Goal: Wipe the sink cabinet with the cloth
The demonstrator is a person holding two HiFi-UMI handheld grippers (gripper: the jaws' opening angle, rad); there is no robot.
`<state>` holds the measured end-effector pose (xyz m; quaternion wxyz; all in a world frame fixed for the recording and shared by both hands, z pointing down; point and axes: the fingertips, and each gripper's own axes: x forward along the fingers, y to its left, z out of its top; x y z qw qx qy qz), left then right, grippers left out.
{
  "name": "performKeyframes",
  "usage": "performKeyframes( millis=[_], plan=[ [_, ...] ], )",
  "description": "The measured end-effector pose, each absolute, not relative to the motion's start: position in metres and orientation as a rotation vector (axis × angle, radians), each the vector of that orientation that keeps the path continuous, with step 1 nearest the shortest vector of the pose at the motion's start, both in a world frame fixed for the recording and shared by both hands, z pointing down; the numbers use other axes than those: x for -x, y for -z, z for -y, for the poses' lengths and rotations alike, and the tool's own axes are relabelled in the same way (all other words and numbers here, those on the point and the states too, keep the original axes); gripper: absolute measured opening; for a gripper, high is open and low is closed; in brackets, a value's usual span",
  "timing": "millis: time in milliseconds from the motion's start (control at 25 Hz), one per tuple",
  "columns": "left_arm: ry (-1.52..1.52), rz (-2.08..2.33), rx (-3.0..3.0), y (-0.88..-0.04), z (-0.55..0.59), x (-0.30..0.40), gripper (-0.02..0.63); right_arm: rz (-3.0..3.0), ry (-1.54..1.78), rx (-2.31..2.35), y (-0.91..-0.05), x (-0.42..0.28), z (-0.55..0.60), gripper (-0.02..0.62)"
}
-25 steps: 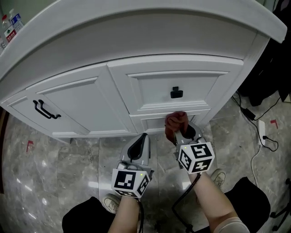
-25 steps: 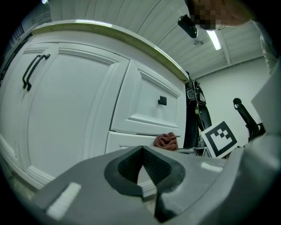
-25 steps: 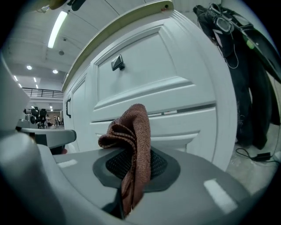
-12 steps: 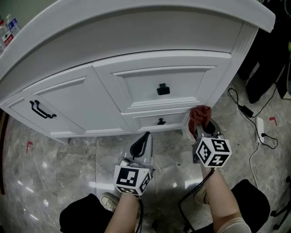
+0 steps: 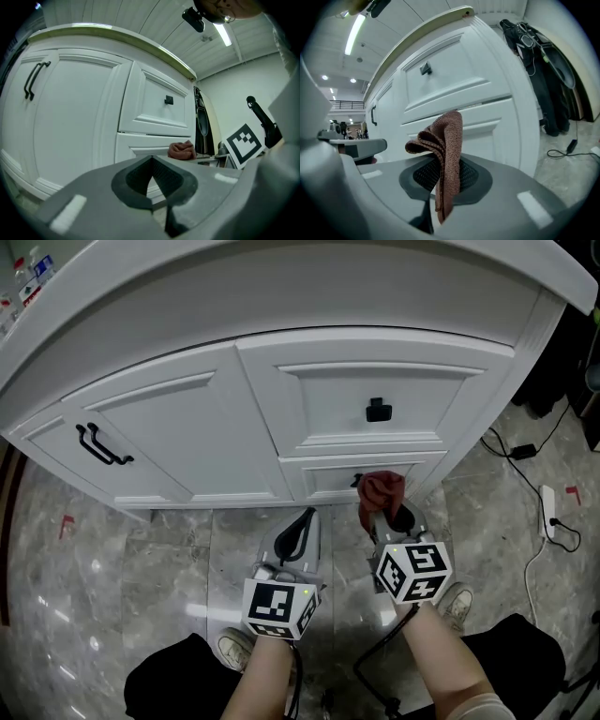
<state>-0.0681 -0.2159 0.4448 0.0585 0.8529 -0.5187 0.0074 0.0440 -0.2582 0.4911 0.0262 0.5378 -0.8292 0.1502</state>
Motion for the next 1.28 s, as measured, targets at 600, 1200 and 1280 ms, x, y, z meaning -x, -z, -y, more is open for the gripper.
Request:
performKeyframes(
  millis=[600, 1200, 1280],
  plan=[
    [0.028, 1.730, -2.421, -0.460, 0.222, 0.154, 0.001, 2.690, -0.504, -1.349, -0.524, 0.104, 0.280, 0.081],
    [0.006, 1.618, -2.500, -0.460, 0.223, 0.110, 0.001, 2.509, -0.600, -1.558, -0.544, 0.032, 0.288, 0.080],
    [0.003, 1.606, -2.506, -0.461, 0.224, 0.104, 0.001, 2.511, -0.586, -1.542, -0.544, 0.028, 0.283, 0.080]
  ],
)
